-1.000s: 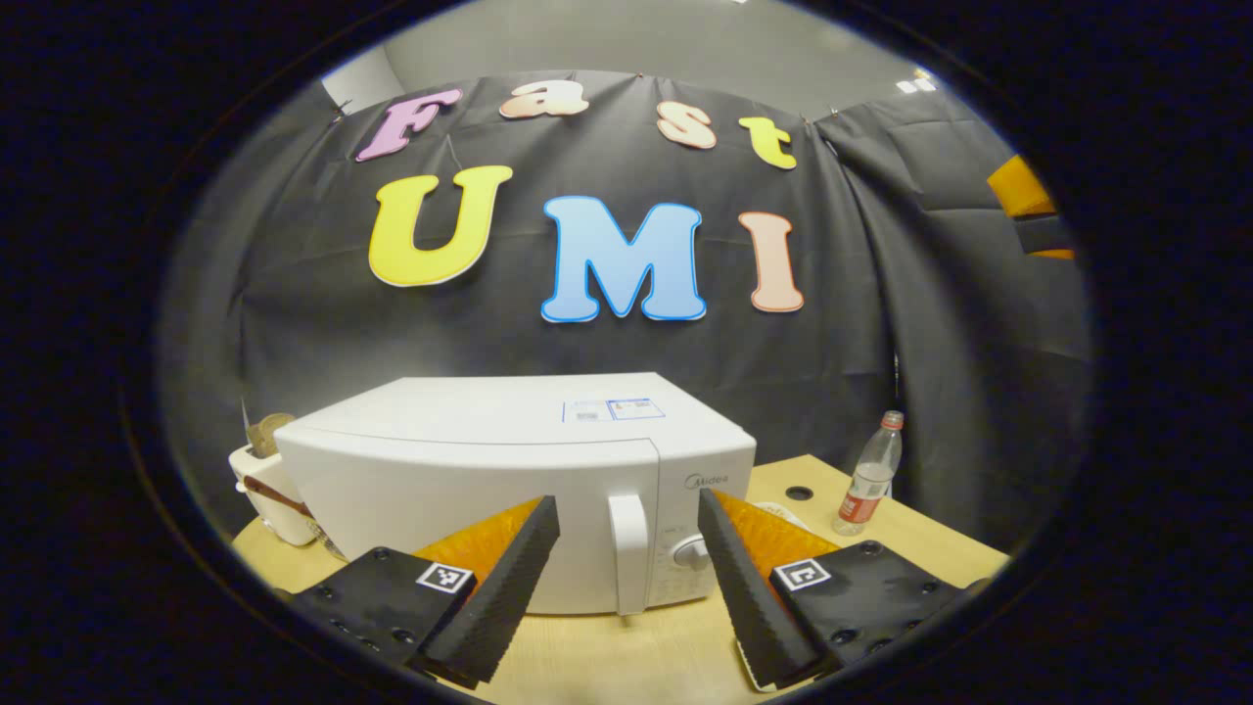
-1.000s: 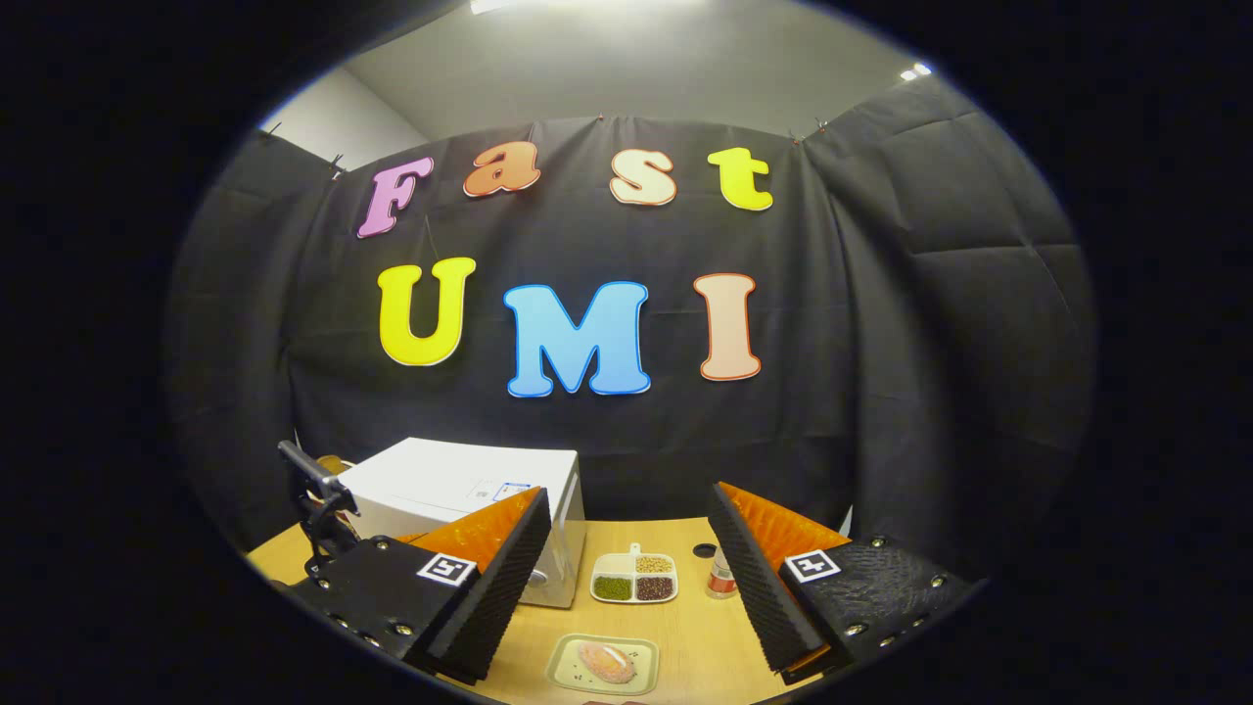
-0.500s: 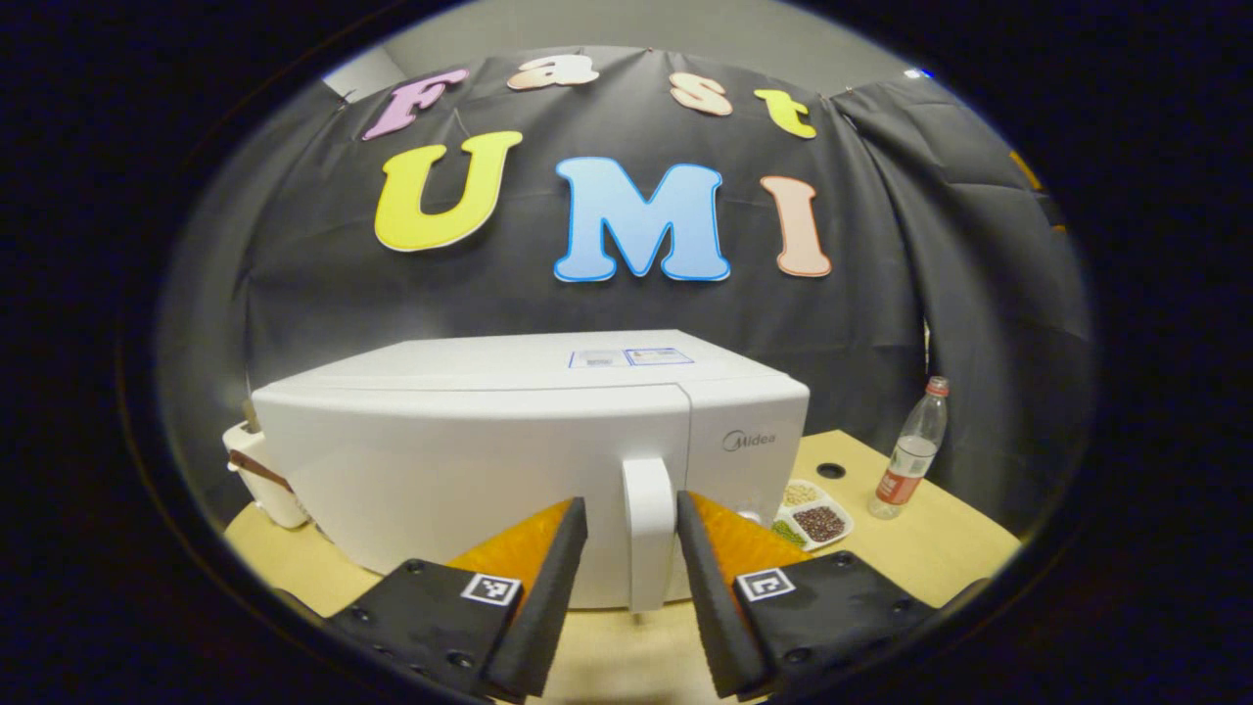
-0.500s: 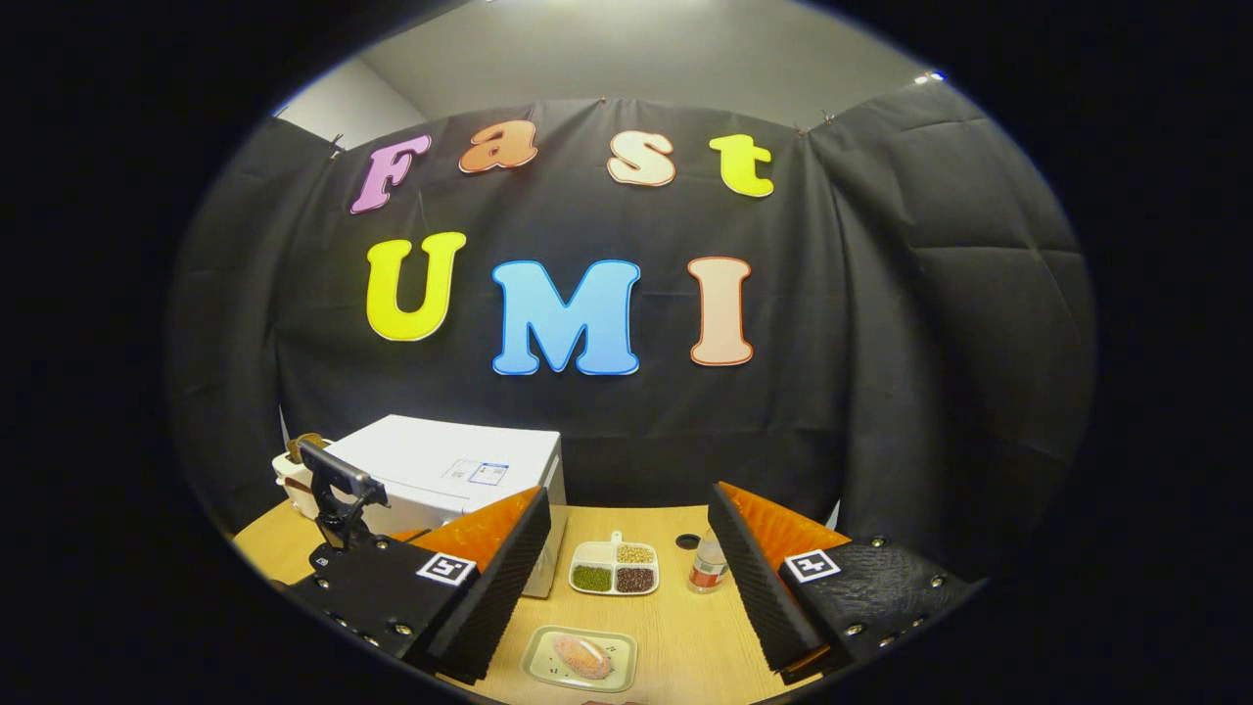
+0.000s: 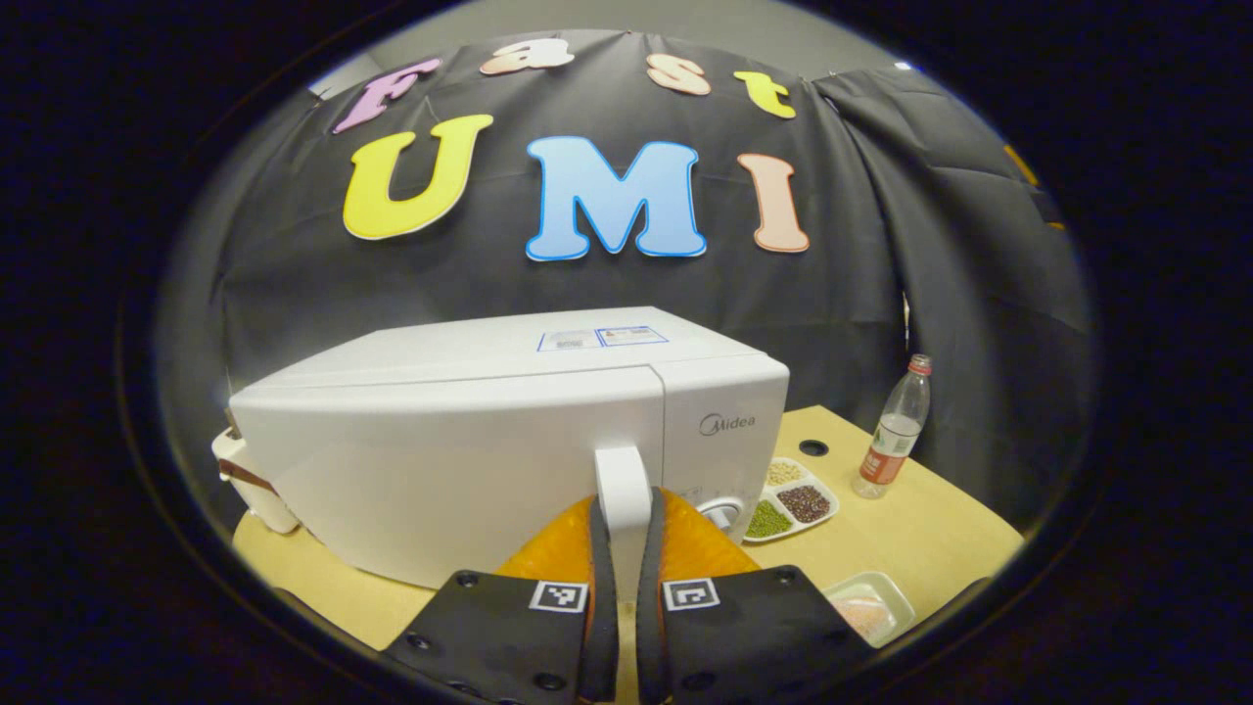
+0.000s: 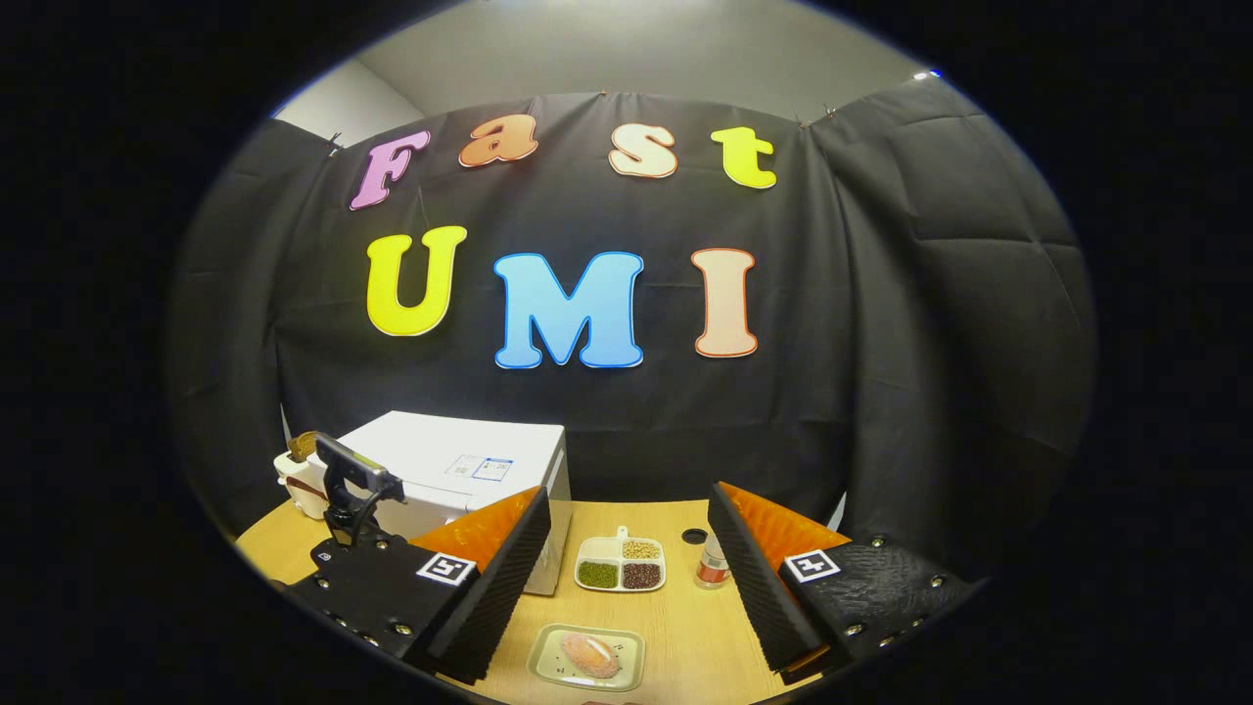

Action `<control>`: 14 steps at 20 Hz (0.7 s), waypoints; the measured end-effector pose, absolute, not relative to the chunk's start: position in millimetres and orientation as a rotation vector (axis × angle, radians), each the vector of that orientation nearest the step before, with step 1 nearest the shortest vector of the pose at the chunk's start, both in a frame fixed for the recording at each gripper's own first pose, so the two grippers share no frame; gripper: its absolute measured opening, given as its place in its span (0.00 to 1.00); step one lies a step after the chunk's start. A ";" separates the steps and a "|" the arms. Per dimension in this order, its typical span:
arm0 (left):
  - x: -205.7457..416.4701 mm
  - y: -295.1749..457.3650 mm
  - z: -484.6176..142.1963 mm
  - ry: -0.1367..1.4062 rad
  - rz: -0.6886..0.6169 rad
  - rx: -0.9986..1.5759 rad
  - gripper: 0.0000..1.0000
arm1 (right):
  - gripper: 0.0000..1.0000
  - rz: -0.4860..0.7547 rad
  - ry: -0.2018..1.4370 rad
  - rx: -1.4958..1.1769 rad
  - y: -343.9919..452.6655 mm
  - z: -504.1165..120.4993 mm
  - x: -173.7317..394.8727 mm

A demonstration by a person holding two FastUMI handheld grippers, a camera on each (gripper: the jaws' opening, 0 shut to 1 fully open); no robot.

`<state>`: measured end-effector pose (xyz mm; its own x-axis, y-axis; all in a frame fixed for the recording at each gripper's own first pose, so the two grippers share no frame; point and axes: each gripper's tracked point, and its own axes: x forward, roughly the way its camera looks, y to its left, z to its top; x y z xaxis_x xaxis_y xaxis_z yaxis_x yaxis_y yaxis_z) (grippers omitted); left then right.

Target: Open the microwave oven with the left hand, put the food in, and close the microwave oven.

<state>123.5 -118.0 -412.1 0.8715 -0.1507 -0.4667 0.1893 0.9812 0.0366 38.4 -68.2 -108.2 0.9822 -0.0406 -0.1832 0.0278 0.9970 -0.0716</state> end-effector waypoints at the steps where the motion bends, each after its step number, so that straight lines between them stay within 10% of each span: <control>1: 122.0 -118.8 -409.8 0.488 -0.183 0.078 0.09 | 0.99 -0.025 0.186 -0.067 -64.2 -108.0 39.1; 14: 16.3 -92.1 -392.2 0.555 -0.409 0.175 0.09 | 0.99 0.094 0.239 0.013 -17.8 -135.8 28.1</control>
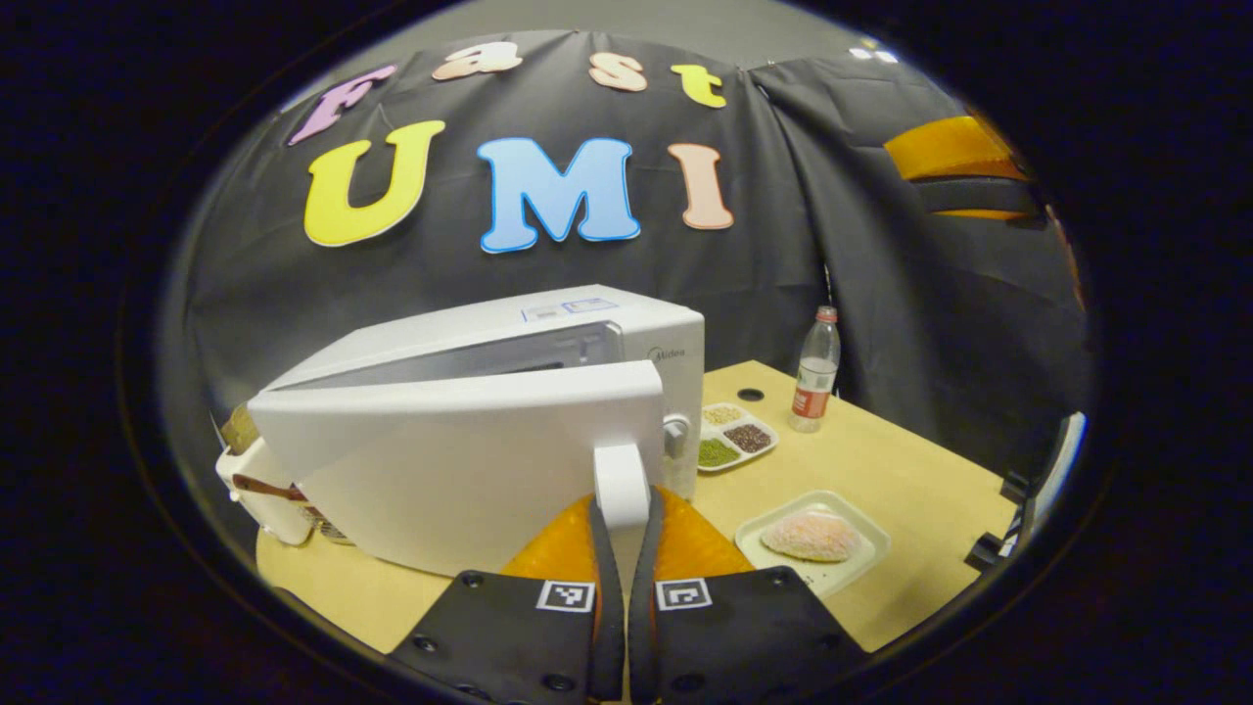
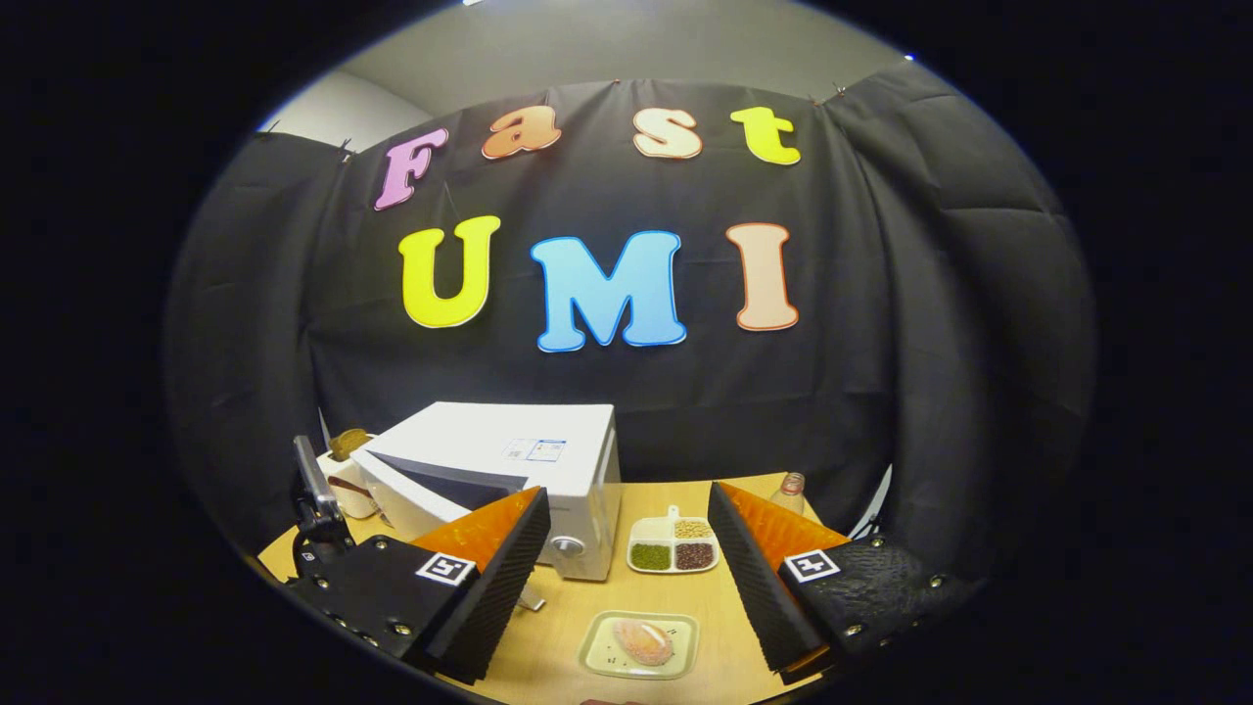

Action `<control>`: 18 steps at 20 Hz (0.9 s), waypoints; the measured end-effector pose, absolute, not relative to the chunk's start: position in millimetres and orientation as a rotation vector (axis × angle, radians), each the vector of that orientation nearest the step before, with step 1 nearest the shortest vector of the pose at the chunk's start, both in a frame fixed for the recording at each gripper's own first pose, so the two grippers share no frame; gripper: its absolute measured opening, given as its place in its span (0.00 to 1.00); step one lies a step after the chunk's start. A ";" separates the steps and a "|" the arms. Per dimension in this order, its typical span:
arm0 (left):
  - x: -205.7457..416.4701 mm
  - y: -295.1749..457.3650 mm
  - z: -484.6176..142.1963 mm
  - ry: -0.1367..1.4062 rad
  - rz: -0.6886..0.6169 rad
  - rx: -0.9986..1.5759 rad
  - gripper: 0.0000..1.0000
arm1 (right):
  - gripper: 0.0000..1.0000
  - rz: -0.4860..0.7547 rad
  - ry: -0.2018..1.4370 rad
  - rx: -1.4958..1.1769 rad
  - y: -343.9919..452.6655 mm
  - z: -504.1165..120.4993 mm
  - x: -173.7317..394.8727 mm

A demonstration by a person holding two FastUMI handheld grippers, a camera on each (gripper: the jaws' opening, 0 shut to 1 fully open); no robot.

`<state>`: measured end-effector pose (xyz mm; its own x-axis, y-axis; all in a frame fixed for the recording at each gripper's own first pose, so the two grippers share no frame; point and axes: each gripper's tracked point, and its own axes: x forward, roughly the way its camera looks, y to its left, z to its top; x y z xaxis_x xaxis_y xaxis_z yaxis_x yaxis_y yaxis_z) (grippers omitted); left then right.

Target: Open the microwave oven with the left hand, put the food in, and close the microwave oven.

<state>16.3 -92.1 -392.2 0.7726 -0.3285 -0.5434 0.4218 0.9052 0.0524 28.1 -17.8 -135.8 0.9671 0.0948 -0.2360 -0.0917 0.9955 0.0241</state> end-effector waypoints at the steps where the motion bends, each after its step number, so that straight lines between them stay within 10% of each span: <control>1: 7.3 -87.7 -388.7 0.559 -0.433 0.193 0.09 | 0.99 0.115 0.240 0.023 -10.5 -135.5 27.9; 18: -135.8 43.7 -355.2 0.725 -0.757 0.308 0.09 | 0.99 0.236 0.475 0.011 44.2 -251.7 20.9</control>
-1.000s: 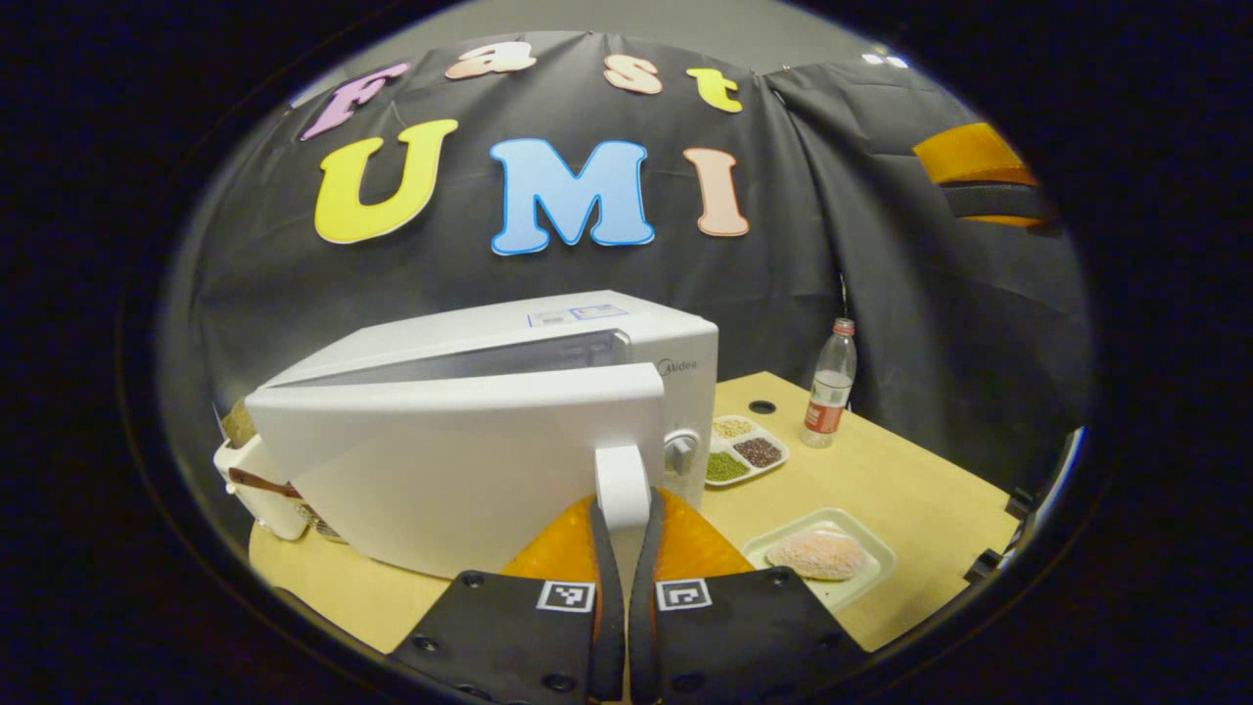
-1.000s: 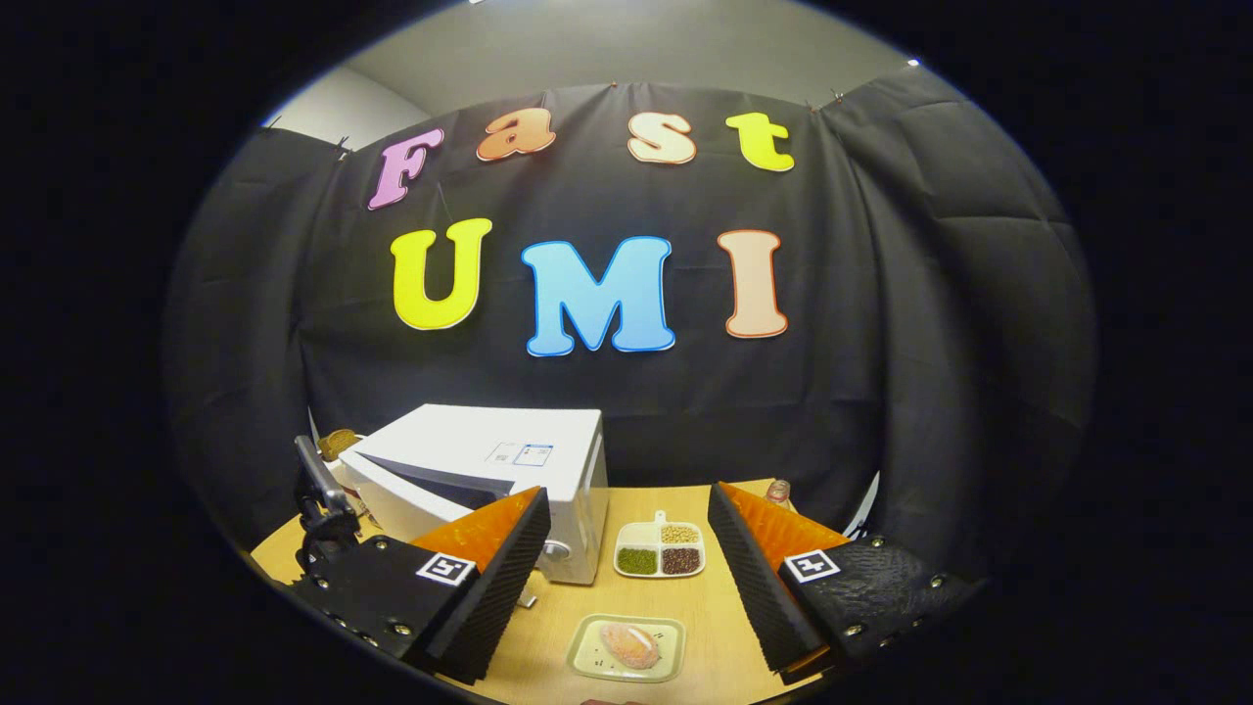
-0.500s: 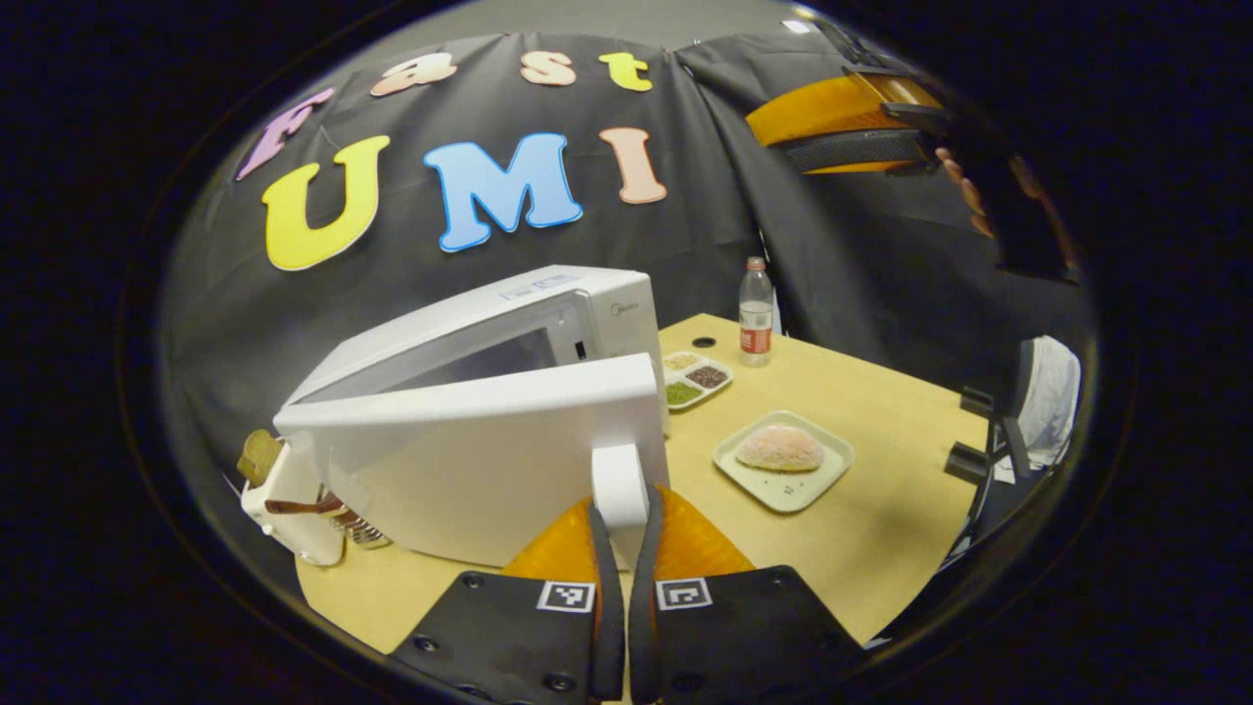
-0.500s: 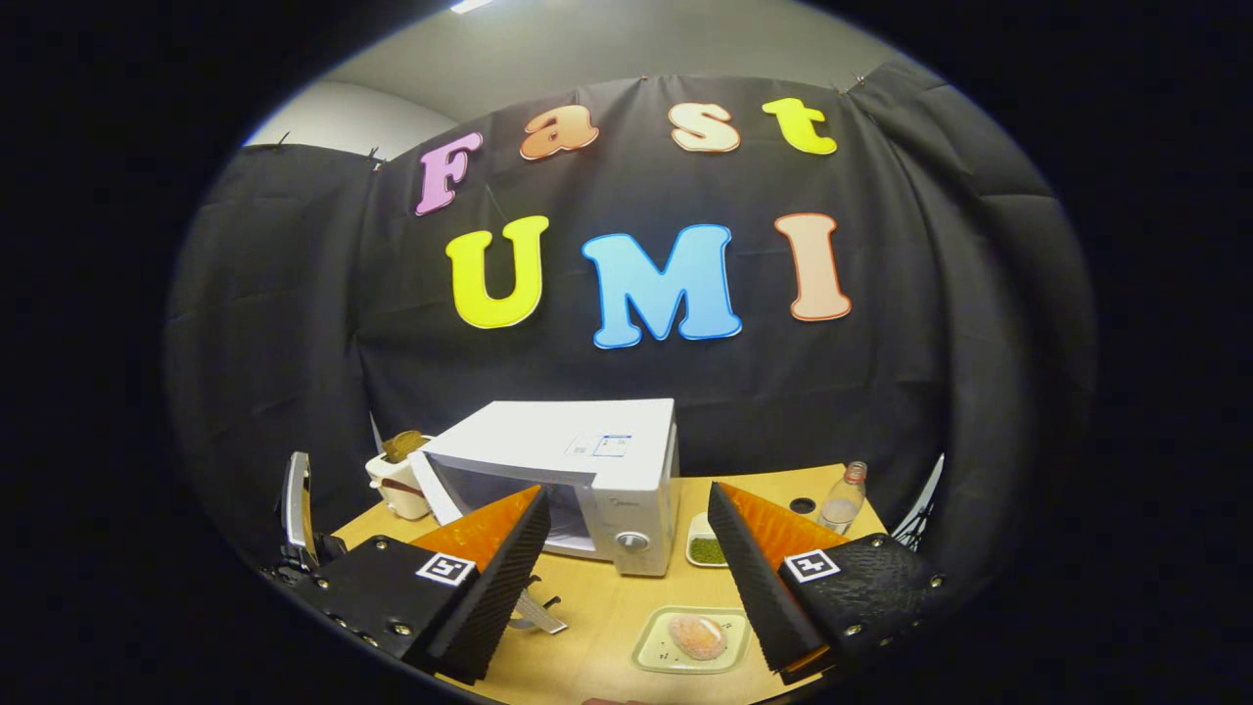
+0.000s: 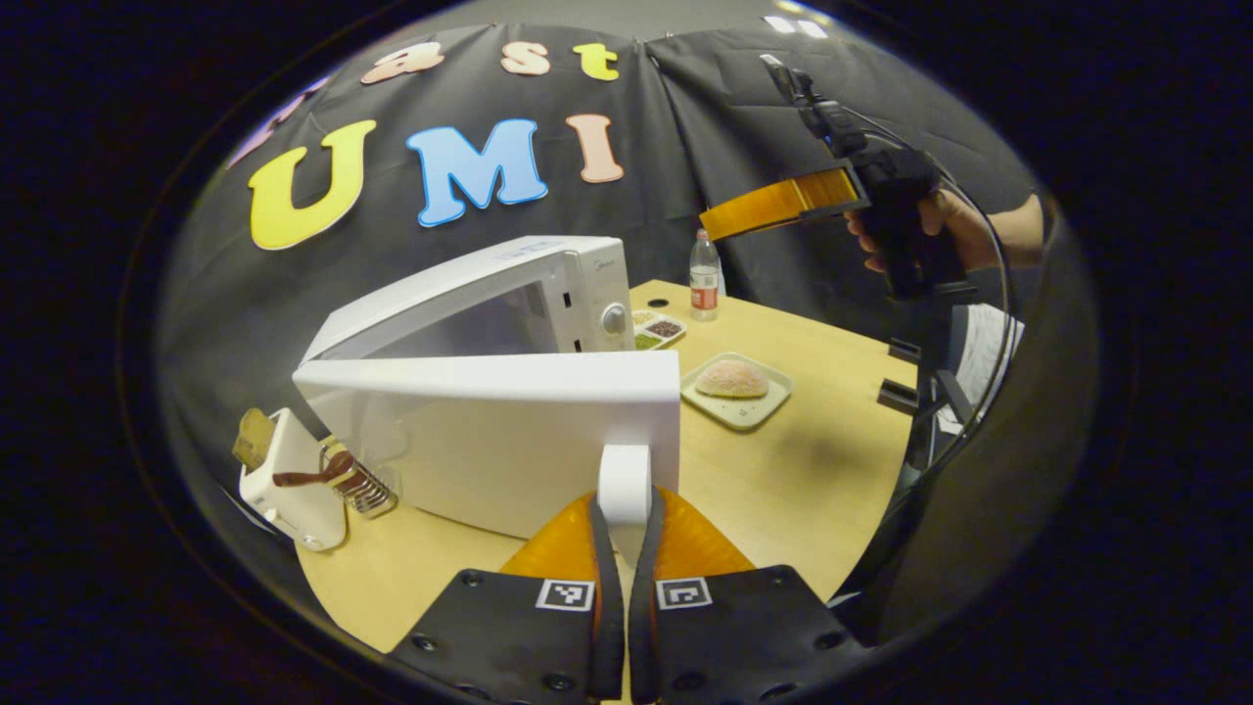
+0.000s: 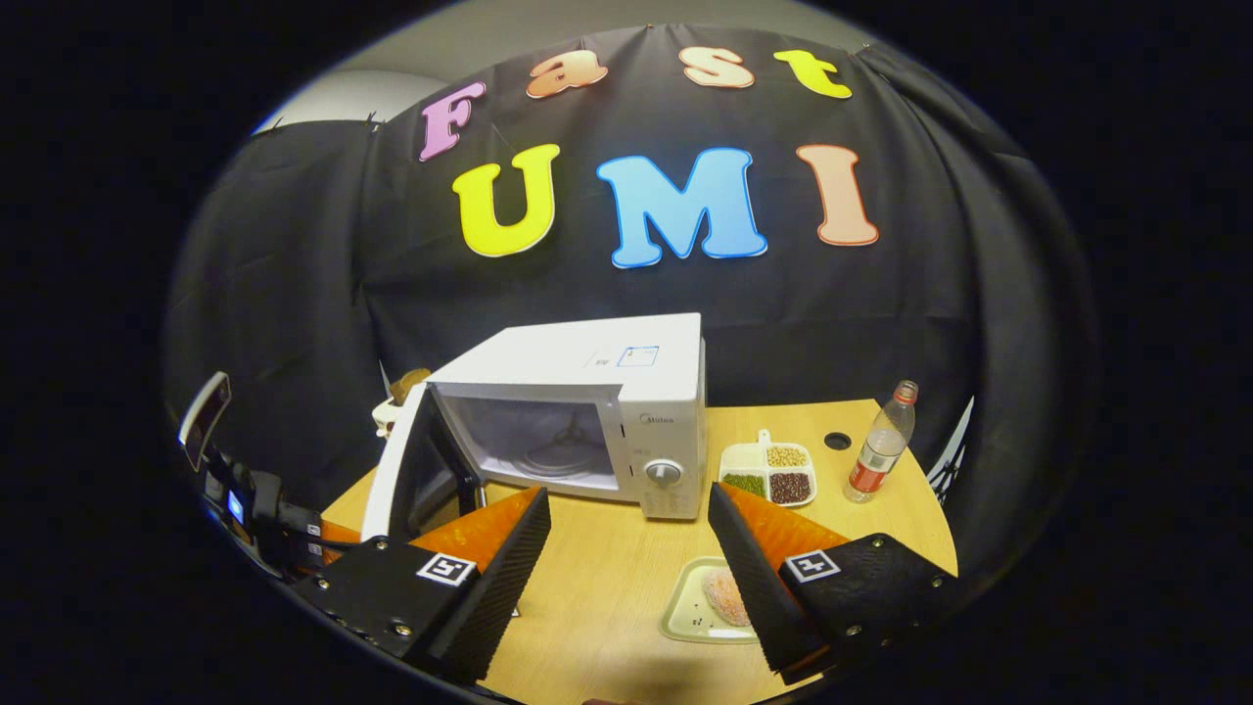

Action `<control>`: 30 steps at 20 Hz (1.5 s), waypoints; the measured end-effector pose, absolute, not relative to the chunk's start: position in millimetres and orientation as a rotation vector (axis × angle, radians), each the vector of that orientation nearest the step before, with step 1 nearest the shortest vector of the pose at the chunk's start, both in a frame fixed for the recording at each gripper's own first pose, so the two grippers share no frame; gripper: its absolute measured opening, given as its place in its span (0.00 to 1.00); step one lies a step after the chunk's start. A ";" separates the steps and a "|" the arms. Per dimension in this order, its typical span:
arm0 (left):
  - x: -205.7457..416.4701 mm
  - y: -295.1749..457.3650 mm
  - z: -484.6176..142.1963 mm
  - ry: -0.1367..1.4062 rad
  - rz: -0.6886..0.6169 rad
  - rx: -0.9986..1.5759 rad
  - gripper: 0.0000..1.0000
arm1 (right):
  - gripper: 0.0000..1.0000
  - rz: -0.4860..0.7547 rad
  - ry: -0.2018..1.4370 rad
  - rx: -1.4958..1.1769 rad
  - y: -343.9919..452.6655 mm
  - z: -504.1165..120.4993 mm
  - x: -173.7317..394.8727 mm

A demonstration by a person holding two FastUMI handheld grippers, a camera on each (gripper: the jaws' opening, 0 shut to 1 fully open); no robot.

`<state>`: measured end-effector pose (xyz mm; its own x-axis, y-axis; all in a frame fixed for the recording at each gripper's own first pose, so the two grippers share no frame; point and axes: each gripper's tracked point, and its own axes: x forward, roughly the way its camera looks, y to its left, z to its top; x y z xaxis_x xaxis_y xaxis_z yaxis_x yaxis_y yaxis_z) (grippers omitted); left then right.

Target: Open the microwave oven with the left hand, put the food in, and close the microwave oven.

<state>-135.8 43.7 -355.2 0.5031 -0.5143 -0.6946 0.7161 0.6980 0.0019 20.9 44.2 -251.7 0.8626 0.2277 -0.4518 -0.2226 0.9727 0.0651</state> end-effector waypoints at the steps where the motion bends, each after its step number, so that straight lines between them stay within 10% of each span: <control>1: -141.5 52.4 -354.1 0.733 -0.772 0.312 0.07 | 0.99 0.236 0.495 -0.012 43.0 -263.9 20.6; 24: -177.4 244.9 -349.1 0.844 -0.826 0.390 0.17 | 0.99 0.021 0.998 -0.297 -66.9 -478.8 28.2; 26: -179.5 255.2 -348.5 0.856 -0.803 0.380 0.24 | 0.98 0.033 1.017 -0.279 -65.9 -484.9 26.4; 30: -188.1 274.4 -347.1 0.873 -0.691 0.274 1.00 | 0.90 0.071 1.018 -0.247 -56.3 -487.2 31.8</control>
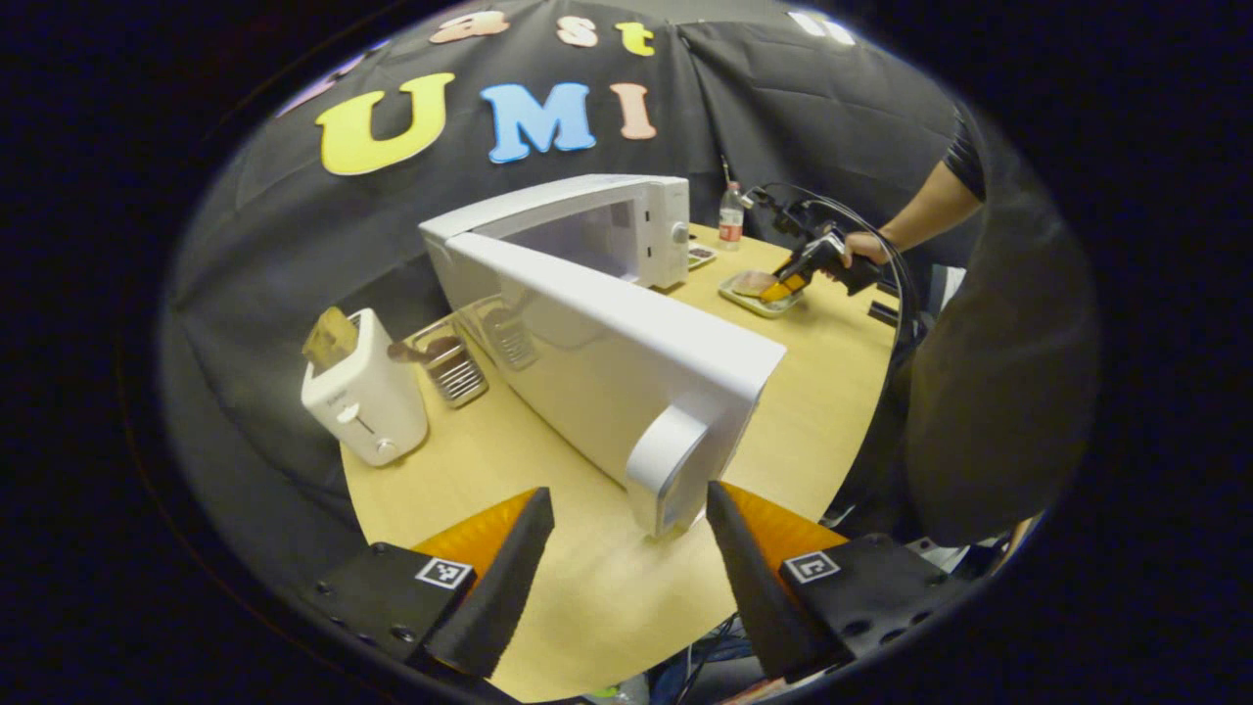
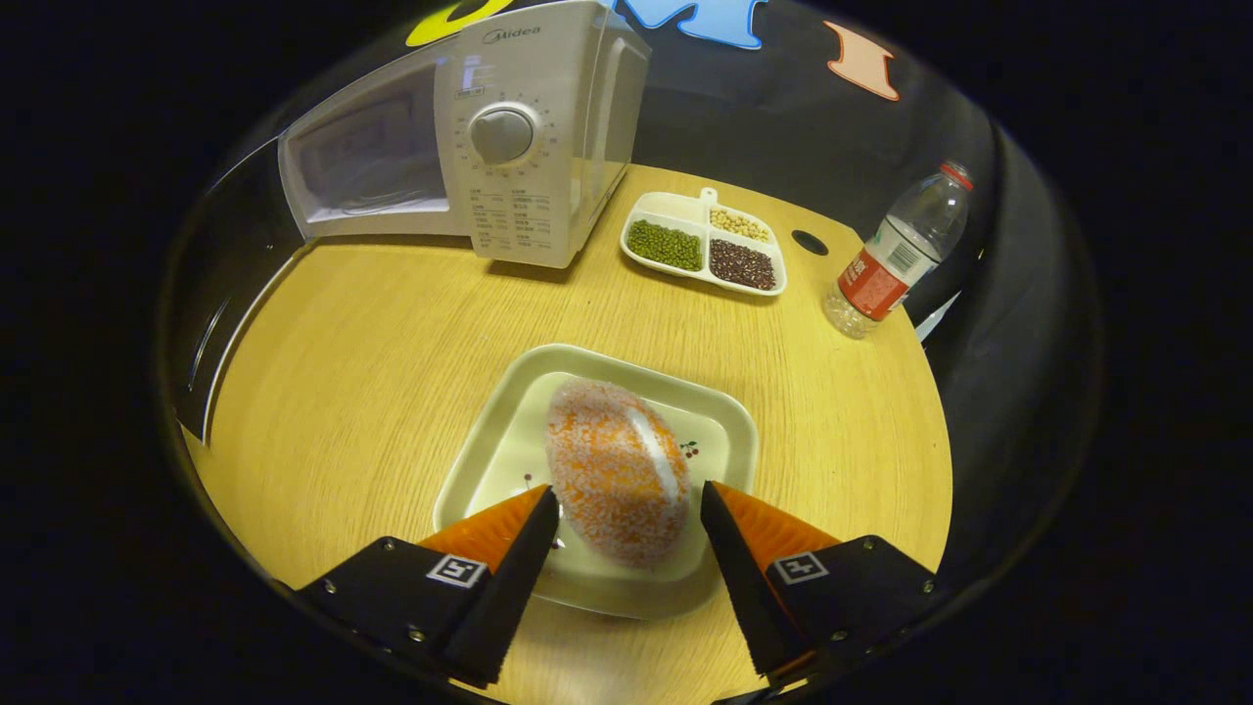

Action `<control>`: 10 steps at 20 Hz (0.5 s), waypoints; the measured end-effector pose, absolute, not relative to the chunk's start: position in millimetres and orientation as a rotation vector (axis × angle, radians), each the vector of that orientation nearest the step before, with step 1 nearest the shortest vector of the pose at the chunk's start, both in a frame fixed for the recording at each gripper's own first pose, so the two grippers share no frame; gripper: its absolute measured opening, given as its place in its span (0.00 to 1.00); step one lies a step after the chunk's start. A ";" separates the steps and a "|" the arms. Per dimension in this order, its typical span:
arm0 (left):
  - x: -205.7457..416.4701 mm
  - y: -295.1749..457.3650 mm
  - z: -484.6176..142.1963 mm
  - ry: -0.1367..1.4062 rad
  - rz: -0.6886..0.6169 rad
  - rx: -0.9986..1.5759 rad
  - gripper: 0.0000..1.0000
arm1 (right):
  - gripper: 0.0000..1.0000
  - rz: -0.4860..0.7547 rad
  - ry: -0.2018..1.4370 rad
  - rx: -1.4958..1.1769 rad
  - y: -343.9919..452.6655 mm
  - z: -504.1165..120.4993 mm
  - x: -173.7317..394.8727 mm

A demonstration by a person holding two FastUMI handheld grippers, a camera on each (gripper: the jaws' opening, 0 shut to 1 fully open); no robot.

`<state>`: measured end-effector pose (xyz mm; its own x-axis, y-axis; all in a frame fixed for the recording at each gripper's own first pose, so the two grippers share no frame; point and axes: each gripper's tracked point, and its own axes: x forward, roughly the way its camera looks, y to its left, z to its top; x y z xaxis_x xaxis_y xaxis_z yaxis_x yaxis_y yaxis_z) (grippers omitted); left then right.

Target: Open the microwave oven with the left hand, put the food in, and close the microwave oven.

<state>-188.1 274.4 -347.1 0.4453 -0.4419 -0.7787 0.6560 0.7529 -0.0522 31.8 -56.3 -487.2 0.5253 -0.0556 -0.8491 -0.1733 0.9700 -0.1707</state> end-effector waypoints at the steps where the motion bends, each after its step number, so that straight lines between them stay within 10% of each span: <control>1: -193.6 275.6 -344.0 0.873 -0.664 0.260 0.95 | 0.81 0.086 1.021 -0.258 -54.5 -487.0 31.9; 10: -216.2 230.3 -275.2 0.746 -0.375 0.146 0.96 | 0.51 0.160 0.917 -0.401 -52.1 -449.9 37.3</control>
<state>-216.2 230.3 -275.2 0.6717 -0.2808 -0.6855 0.3832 0.9237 -0.0029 37.3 -52.1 -449.9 0.6022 -0.0350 -0.7976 -0.3026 0.9145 -0.2686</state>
